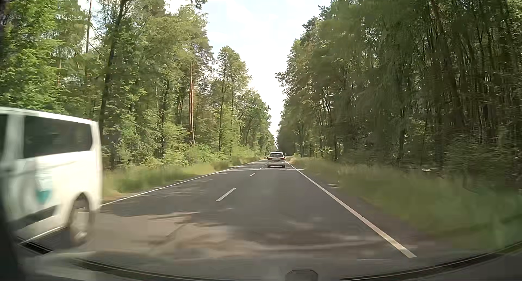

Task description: Follow the waypoints while adhering to traffic rules and regulations

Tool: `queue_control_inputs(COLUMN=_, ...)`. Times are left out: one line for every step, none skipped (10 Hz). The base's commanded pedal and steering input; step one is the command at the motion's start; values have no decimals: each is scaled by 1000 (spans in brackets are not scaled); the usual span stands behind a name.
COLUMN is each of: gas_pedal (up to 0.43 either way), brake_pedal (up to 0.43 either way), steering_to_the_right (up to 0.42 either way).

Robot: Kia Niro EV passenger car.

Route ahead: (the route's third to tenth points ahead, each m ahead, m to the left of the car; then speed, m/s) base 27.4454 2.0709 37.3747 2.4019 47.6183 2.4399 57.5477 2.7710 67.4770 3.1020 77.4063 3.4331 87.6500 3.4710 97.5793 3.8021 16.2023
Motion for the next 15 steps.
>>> queue_control_inputs(gas_pedal=67, brake_pedal=30, steering_to_the_right=0)
queue_control_inputs(gas_pedal=67, brake_pedal=37, steering_to_the_right=0)
queue_control_inputs(gas_pedal=67, brake_pedal=37, steering_to_the_right=0)
queue_control_inputs(gas_pedal=67, brake_pedal=30, steering_to_the_right=0)
queue_control_inputs(gas_pedal=67, brake_pedal=37, steering_to_the_right=0)
queue_control_inputs(gas_pedal=67, brake_pedal=30, steering_to_the_right=0)
queue_control_inputs(gas_pedal=67, brake_pedal=37, steering_to_the_right=0)
queue_control_inputs(gas_pedal=67, brake_pedal=37, steering_to_the_right=0)
queue_control_inputs(gas_pedal=67, brake_pedal=30, steering_to_the_right=0)
queue_control_inputs(gas_pedal=67, brake_pedal=37, steering_to_the_right=0)
queue_control_inputs(gas_pedal=67, brake_pedal=37, steering_to_the_right=0)
queue_control_inputs(gas_pedal=67, brake_pedal=37, steering_to_the_right=0)
queue_control_inputs(gas_pedal=67, brake_pedal=37, steering_to_the_right=0)
queue_control_inputs(gas_pedal=67, brake_pedal=30, steering_to_the_right=0)
queue_control_inputs(gas_pedal=67, brake_pedal=30, steering_to_the_right=0)
